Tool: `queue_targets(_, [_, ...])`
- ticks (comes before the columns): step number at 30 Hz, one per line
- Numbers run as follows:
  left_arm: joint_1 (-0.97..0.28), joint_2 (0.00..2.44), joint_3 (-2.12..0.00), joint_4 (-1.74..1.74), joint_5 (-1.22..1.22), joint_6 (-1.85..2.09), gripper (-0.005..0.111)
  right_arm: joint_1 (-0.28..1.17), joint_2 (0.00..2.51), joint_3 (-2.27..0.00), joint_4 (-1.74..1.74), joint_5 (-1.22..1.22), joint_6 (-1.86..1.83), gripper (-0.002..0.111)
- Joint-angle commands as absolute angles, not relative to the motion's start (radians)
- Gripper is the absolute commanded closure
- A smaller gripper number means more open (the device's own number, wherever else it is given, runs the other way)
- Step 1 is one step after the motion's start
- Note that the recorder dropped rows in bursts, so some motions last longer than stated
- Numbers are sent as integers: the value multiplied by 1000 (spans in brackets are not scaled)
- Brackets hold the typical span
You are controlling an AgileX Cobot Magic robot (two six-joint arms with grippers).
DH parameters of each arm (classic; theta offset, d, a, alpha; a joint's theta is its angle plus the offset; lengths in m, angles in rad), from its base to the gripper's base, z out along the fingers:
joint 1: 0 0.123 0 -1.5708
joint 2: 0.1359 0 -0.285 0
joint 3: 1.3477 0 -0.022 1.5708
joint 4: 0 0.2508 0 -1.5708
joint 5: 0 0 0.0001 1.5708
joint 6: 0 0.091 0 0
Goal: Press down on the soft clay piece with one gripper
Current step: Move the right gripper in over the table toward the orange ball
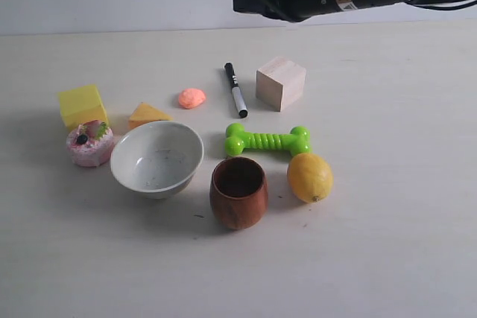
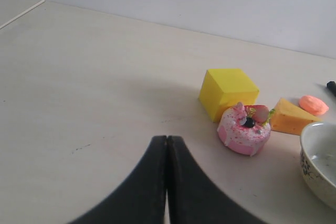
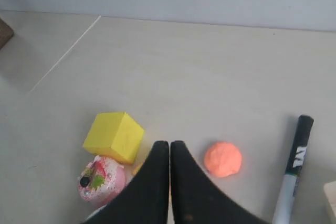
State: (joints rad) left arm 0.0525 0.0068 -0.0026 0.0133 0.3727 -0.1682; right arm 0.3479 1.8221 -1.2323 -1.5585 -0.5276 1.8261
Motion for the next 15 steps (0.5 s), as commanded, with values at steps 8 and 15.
queue_targets(8, [48, 0, 0, 7, 372, -165, 107, 375, 1988, -1472, -1744, -493, 2025, 106])
queue_targets(15, [48, 0, 0, 7, 372, -165, 107, 452, 2093, -1556, -1744, -382, 1954, 106])
